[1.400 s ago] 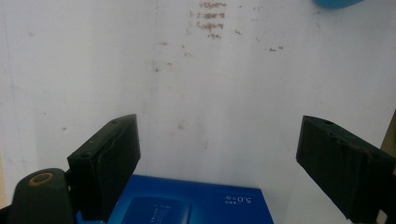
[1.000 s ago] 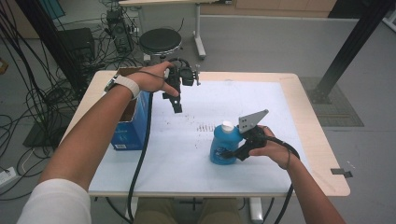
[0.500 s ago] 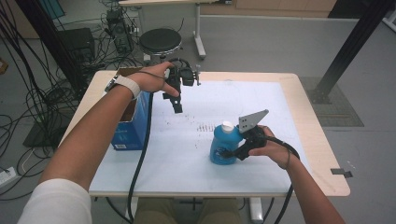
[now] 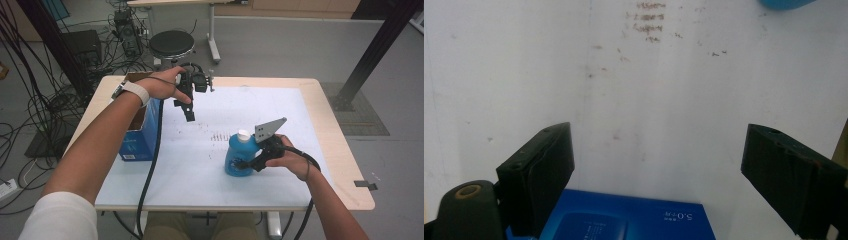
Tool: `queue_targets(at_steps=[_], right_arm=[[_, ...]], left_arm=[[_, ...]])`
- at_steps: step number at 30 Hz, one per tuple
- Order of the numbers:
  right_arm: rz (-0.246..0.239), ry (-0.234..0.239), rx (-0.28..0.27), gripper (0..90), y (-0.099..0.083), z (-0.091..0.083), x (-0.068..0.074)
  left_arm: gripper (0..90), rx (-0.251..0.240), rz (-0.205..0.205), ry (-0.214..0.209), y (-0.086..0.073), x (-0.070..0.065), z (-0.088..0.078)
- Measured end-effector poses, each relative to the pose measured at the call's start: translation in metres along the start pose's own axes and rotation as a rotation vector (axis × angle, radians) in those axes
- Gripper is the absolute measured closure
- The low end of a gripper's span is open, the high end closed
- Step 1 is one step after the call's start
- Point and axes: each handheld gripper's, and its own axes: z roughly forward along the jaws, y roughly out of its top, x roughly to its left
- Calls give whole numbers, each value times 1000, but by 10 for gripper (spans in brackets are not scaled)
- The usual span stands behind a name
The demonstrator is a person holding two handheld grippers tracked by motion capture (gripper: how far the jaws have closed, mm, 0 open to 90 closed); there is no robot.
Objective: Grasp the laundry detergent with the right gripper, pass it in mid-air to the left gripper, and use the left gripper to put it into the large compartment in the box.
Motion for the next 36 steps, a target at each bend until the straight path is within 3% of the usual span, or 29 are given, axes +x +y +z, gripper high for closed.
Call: queue_targets(at_steps=[36], right_arm=[[-3, 9, -32, 400, -4, 4, -2]], left_arm=[[141, -4, -6, -8, -2, 1, 4]])
